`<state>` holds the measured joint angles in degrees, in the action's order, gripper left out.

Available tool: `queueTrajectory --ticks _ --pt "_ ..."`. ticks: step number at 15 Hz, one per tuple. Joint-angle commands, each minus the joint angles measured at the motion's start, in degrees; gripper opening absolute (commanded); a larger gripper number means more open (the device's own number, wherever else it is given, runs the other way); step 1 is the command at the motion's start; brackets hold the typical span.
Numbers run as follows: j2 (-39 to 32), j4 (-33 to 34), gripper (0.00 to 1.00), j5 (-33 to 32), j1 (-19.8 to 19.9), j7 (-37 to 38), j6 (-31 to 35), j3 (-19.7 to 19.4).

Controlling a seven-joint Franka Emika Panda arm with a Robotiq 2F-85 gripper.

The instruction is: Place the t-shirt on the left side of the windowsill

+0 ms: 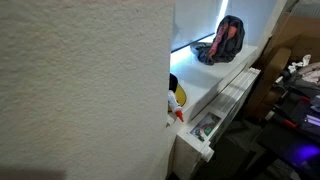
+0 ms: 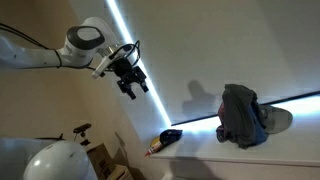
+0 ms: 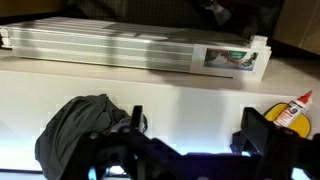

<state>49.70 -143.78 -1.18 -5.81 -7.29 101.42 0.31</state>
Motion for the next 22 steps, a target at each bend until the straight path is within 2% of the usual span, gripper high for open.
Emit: queueTrajectory --ticks 1,12,13,14,16,20,22 --pt "-0.1 0.2 1.0 0.1 0.2 -0.1 -0.2 0.1" --pt "0.1 -0.2 1.0 0.1 0.4 0.5 1.1 0.3" --pt "5.4 -1.9 1.0 -3.6 3.6 -4.8 -2.3 -5.9" --pt "6.6 -2.7 1.0 -5.4 5.5 -2.1 0.5 -5.8" --pt "7.9 -2.2 1.0 -9.1 8.9 -2.9 3.6 -10.5" --pt "9.0 1.0 1.0 -15.2 15.9 -6.2 11.0 -22.6" --pt "7.9 4.4 1.0 -15.4 16.2 -12.1 13.0 -30.1"
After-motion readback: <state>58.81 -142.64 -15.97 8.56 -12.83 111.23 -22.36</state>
